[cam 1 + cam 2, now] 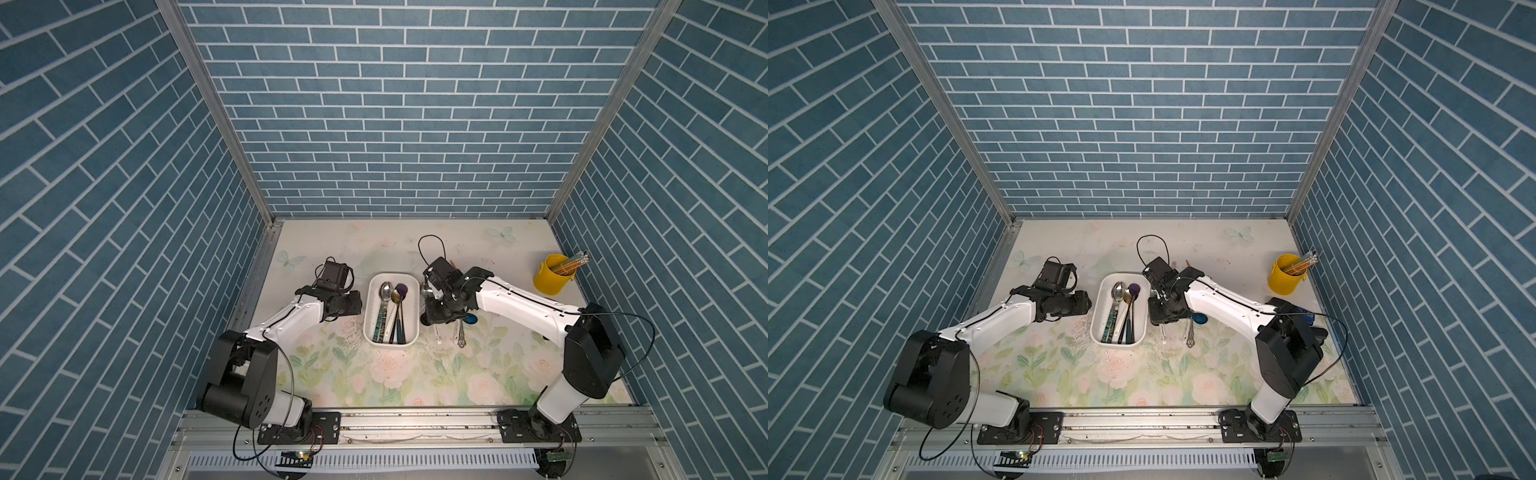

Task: Put the spoon into the storage box
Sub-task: Adjust the storage box at the center of the board, then place the spoon in the storage box.

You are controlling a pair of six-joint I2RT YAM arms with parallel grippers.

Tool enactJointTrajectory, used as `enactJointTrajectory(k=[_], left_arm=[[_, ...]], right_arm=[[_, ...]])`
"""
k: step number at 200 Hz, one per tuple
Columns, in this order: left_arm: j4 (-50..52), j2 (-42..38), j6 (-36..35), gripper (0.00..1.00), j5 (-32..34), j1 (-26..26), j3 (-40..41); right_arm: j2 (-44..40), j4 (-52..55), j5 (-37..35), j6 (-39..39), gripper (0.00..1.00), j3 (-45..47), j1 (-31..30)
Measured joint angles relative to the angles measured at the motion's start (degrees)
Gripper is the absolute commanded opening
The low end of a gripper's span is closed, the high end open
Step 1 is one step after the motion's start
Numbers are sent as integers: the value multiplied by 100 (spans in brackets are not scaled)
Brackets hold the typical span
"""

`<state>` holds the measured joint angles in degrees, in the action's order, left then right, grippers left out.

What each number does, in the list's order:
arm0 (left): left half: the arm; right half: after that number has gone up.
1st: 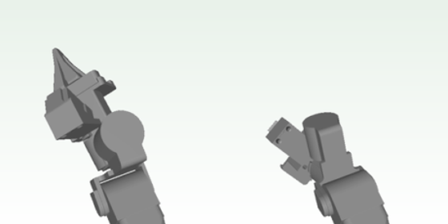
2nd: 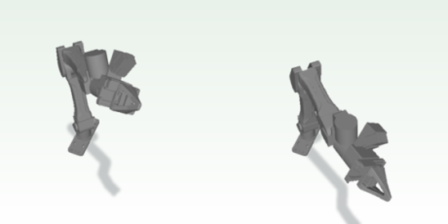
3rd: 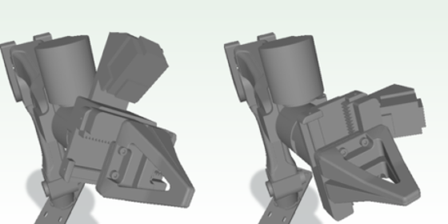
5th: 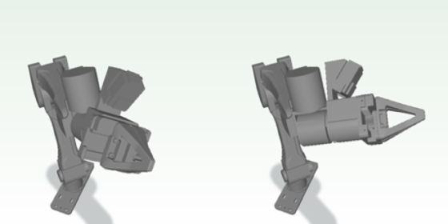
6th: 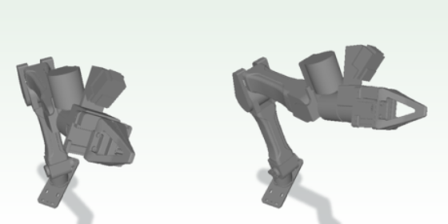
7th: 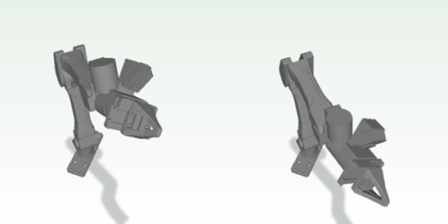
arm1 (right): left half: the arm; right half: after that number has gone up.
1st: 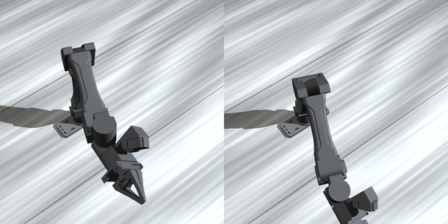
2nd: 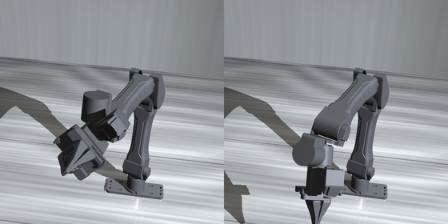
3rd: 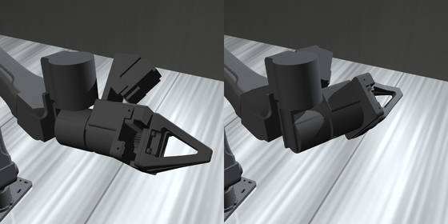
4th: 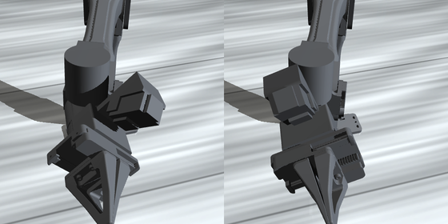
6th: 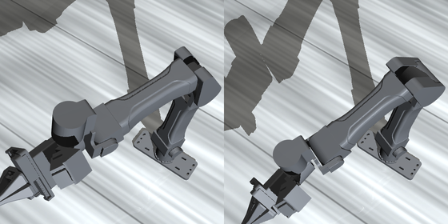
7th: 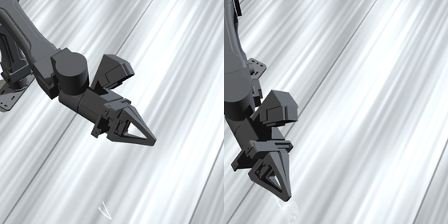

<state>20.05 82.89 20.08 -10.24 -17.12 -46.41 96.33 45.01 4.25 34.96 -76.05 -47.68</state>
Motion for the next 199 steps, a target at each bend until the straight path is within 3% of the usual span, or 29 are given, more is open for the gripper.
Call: enactJointTrajectory(k=[81, 199], left_arm=[[-155, -87, 144, 48, -341, -96, 544], [-297, -240, 590, 48, -472, -710, 811]], right_arm=[[1679, -149, 501, -501, 4, -1633, 0], [2146, -448, 824, -522, 5, -1497, 0]])
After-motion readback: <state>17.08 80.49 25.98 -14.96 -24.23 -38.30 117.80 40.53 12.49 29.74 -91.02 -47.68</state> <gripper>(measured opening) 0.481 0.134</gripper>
